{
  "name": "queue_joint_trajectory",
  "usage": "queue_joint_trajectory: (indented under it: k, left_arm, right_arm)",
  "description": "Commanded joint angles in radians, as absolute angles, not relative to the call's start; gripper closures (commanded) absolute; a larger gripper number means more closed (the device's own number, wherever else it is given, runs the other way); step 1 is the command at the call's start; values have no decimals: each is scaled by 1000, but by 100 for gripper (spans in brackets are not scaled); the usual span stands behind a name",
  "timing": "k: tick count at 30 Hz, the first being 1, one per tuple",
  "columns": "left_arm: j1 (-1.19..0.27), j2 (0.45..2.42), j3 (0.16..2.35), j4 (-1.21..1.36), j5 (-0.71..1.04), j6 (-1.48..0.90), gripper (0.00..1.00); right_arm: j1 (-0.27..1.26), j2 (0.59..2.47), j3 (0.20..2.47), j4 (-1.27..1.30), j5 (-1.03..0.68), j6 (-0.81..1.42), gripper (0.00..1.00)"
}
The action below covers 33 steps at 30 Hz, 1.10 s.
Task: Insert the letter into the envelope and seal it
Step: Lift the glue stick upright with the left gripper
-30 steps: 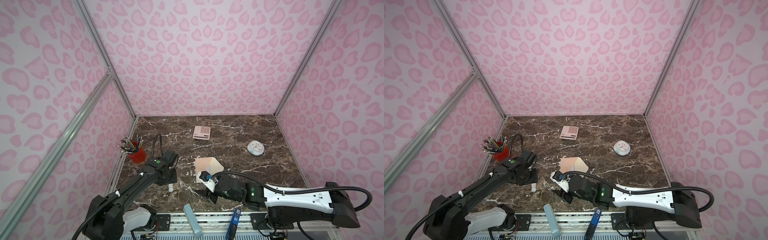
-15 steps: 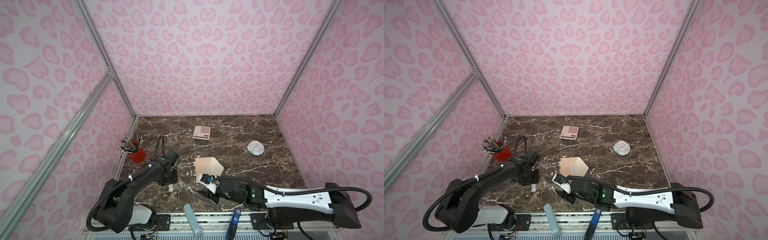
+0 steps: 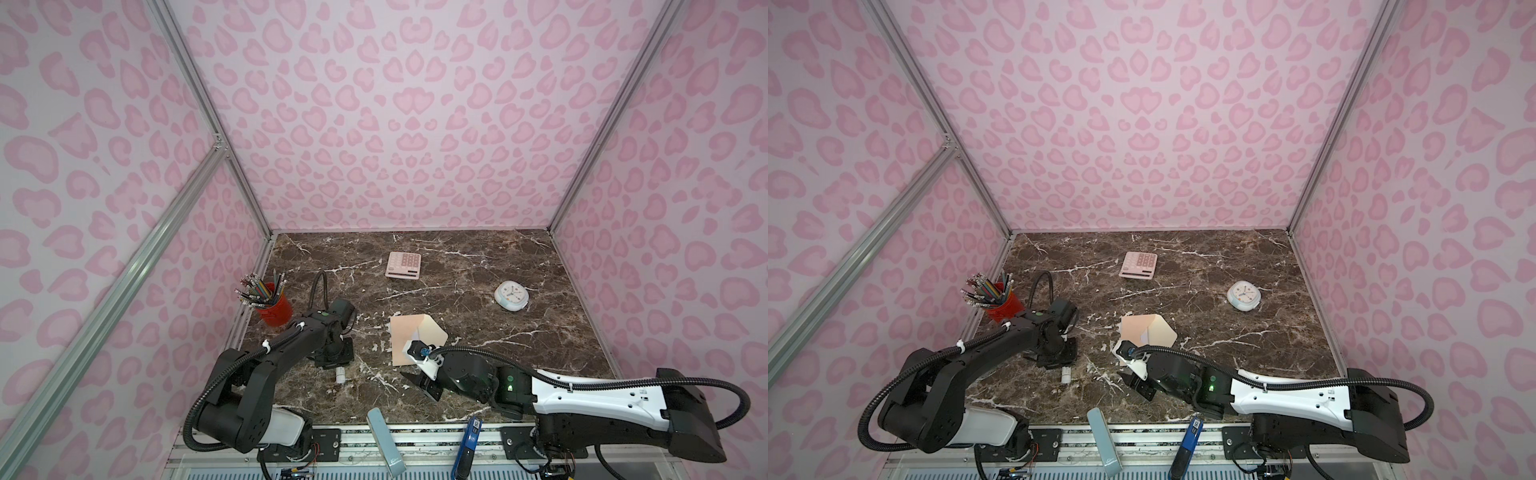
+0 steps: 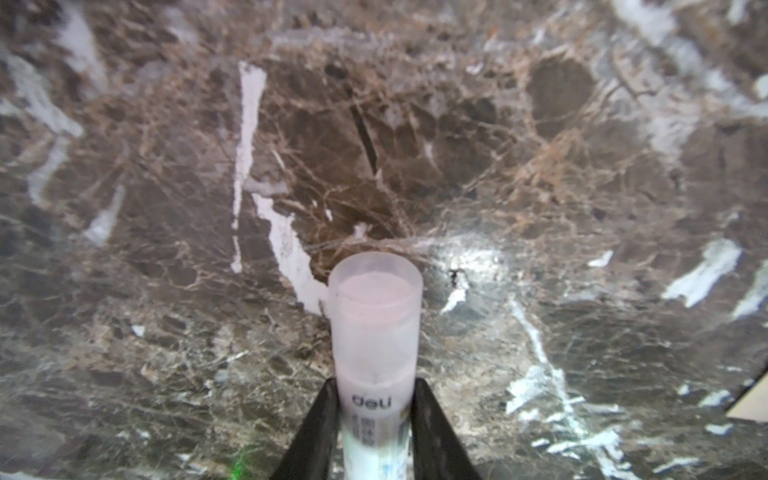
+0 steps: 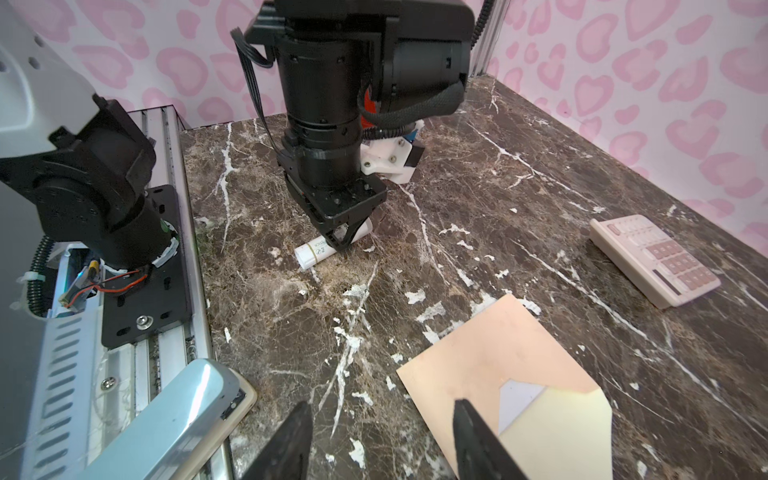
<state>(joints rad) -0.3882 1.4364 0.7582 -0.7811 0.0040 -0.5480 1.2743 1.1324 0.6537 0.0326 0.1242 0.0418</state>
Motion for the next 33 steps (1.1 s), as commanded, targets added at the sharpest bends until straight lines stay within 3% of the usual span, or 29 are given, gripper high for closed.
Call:
queue_joint_trajectory:
  k: [1,9,20,33]
  left_arm:
    - [-387,1454,770,-780,23,-517,70]
    - [-387,1488,786,-796,77,-493,71]
    - [-391,1561,793,-791,104,-494,65]
    - [-407,1520,799,-808,96,-489,69]
  right_arm:
    - [1271,1140,650,59,133,43,44]
    - [1253,1167,661,74,133,46,44]
    - [1209,1191,671,90,107,42,43]
    - [1183,1206,696,97,122,63,43]
